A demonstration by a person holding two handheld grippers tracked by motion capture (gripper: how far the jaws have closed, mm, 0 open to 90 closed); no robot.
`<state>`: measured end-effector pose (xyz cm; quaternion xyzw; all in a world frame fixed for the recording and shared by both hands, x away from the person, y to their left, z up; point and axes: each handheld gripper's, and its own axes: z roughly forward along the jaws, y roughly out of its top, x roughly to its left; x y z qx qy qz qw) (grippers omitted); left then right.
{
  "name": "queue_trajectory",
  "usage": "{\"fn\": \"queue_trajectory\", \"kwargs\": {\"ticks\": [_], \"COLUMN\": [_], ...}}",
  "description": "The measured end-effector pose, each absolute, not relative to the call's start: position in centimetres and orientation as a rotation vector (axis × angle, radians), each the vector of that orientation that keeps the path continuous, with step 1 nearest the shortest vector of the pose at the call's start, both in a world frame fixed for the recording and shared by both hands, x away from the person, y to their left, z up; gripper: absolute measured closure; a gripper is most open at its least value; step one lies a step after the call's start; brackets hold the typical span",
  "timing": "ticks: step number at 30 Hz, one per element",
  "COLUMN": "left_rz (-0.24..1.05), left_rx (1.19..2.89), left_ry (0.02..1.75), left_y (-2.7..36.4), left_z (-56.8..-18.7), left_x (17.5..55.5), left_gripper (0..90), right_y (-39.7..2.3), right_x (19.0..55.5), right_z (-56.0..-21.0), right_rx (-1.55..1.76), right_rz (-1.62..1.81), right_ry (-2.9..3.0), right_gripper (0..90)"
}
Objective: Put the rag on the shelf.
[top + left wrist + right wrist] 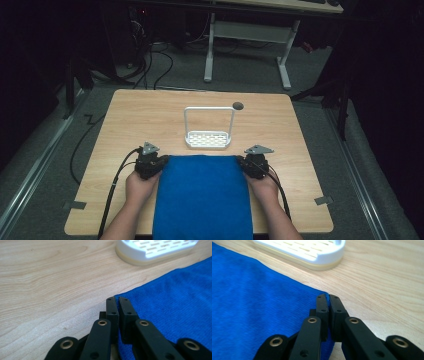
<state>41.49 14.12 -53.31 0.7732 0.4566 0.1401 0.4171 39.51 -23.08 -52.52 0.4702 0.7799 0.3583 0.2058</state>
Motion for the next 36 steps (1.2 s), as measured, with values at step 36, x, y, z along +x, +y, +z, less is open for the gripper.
{"fn": "queue_trajectory", "kwargs": {"ticks": [36], "left_rz": [0.549], "left_rx": [1.679], "left_ry": [0.933], "left_y": [15.7], "left_z": [-44.9], "left_x": [36.0], "left_gripper": [87.2], "right_y": [-23.3], "right_x": [33.9], "right_z": [-44.9], "right_rx": [1.110], "right_rz": [1.331], "right_ry": [1.915], "right_gripper": [88.5]}}
